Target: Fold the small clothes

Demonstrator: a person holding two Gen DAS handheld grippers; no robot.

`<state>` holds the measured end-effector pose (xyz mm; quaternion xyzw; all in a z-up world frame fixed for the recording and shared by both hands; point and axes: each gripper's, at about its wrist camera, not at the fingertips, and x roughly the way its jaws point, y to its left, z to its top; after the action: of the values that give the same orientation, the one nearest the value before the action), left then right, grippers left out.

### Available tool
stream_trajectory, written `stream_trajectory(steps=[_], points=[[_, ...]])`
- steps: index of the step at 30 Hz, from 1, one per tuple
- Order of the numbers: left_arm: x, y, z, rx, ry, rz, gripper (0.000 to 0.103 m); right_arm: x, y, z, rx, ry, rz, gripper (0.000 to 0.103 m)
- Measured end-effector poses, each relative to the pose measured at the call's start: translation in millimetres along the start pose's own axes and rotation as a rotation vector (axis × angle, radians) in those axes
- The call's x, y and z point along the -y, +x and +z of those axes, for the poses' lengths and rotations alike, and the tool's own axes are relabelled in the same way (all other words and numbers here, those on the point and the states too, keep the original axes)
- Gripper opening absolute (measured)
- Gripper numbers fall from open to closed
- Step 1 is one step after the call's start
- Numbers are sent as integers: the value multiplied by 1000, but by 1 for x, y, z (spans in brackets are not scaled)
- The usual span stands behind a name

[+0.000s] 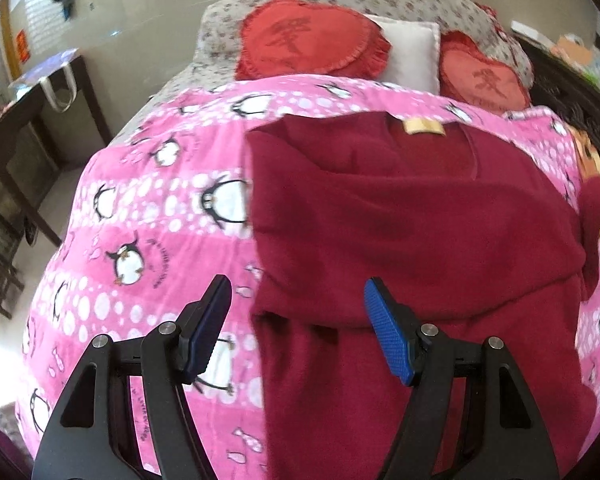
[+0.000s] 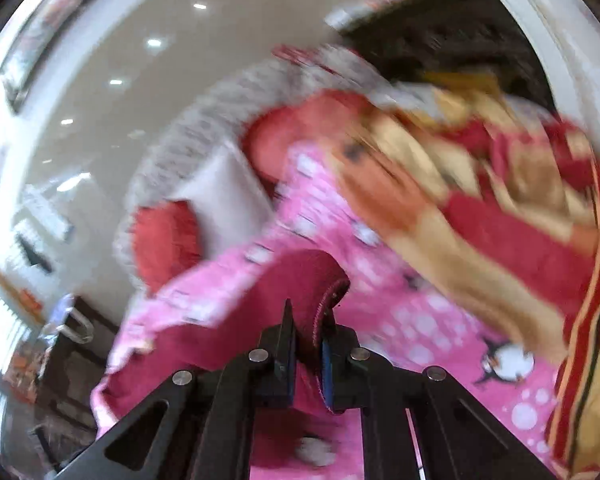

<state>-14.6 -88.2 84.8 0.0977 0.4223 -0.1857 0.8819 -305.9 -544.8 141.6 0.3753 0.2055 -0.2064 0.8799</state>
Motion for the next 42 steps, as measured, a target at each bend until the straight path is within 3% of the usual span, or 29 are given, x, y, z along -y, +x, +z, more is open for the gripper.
stream_trajectory(steps=[5,10,13,15,19,21,22,25,26,27,29,35,36,38,40,41,42], points=[[-29,-10,3,16,-108,-42,69,-99,-18,23,17,-143,247,9],[-43,-21,4,38,-135,-51,69,-210,26,4,-105,-280,448,9],[-49,-25,2,51,-130,-51,69,-272,71,-30,-225,-365,532,9],[-53,-26,1,58,-132,-64,69,-312,116,-65,-351,-408,582,9],[-57,-22,1,56,-142,-102,69,-346,201,-133,-613,-425,555,14],[-58,-18,2,46,-146,-137,69,-341,229,-156,-743,-393,498,15],[-57,-17,2,45,-147,-145,69,-335,236,-163,-768,-376,486,15],[-52,-11,3,44,-149,-180,69,-313,227,-155,-696,-374,468,30],[-48,-7,4,40,-145,-192,69,-305,221,-151,-676,-368,459,45],[-42,-2,5,32,-136,-197,69,-296,209,-147,-647,-357,453,51],[-32,7,6,16,-119,-191,69,-276,194,-131,-591,-335,446,51],[-3,34,18,-1,-99,-208,67,-212,150,-108,-533,-255,384,51],[1,39,21,-10,-98,-211,61,-200,145,-107,-526,-232,371,51],[9,51,25,-48,-103,-233,20,-178,133,-103,-511,-192,352,51],[12,56,30,-79,-114,-224,13,-156,123,-100,-500,-154,329,51],[12,54,33,-73,-113,-225,6,-148,118,-97,-493,-139,319,51],[10,47,39,-56,-108,-226,6,-139,114,-94,-479,-118,306,51]])
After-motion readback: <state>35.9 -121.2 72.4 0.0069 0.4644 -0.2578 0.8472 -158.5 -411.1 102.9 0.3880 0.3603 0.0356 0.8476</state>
